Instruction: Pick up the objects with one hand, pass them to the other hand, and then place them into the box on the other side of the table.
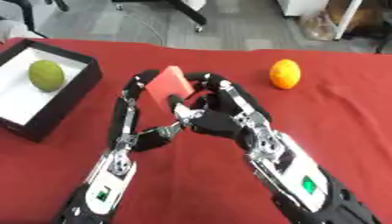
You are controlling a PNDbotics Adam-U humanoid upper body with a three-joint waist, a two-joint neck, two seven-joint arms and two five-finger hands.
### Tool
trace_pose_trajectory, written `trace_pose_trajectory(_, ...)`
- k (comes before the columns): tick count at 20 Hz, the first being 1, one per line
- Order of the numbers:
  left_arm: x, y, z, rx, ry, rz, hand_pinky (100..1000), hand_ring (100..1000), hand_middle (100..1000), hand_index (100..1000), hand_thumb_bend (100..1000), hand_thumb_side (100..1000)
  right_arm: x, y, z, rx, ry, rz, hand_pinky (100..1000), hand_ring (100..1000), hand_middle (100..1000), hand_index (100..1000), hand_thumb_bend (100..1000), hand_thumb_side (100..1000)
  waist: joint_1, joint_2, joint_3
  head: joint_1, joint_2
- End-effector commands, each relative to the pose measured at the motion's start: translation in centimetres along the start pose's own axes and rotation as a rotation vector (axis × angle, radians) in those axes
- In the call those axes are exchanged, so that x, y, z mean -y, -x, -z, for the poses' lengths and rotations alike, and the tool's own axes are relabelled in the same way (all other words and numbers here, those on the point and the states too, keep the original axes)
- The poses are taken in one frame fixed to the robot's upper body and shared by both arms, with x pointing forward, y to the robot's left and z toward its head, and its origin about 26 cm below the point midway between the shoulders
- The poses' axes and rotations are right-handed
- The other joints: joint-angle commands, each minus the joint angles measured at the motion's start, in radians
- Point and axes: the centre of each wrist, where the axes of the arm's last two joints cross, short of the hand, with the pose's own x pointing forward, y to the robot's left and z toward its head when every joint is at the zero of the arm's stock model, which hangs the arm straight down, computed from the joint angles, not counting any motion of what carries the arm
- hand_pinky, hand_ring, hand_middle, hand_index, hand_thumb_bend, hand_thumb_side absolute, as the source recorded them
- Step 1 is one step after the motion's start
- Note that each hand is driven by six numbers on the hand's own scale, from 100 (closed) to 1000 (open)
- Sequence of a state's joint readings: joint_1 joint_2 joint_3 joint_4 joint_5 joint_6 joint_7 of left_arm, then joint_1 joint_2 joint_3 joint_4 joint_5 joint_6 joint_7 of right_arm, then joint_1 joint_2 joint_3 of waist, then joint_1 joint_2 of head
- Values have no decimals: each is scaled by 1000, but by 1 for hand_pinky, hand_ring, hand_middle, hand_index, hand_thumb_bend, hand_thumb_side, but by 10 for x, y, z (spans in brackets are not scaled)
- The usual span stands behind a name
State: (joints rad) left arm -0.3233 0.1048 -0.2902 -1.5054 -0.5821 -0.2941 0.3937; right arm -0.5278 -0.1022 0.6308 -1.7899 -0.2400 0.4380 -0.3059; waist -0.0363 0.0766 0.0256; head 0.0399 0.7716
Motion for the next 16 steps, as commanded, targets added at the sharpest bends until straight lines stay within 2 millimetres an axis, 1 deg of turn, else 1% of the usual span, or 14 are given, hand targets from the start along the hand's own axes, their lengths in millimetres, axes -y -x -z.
trace_pose_trajectory(1,-6,-7,10,48,-19,-5,774,766,787,868,582,544,2,3,0,-27,-5,-15,538,429,410,547,100,174,4,4,-1,-4,-2)
trace_pose_trajectory(8,-7,-7,11,44,-44,0,772,766,790,870,558,544,2,6,0,-55,-15,-29,536,428,410,547,100,170,3,4,-3,-6,-2)
trace_pose_trajectory(11,-8,-7,11,44,-57,1,770,763,787,865,531,546,2,7,0,-63,-18,-35,535,427,410,547,100,167,3,3,-3,-6,-2)
trace_pose_trajectory(13,-8,-7,11,42,-68,-2,767,759,782,860,490,557,2,8,0,-67,-20,-36,535,426,409,547,100,165,3,3,-3,-7,-2)
trace_pose_trajectory(15,-8,-8,11,39,-84,-9,762,752,774,851,417,574,2,8,0,-71,-23,-36,535,426,409,546,100,162,3,3,-4,-8,-2)
trace_pose_trajectory(16,-8,-8,11,37,-94,-13,759,749,772,849,398,575,2,8,0,-73,-23,-36,535,425,409,546,100,162,3,3,-4,-9,-2)
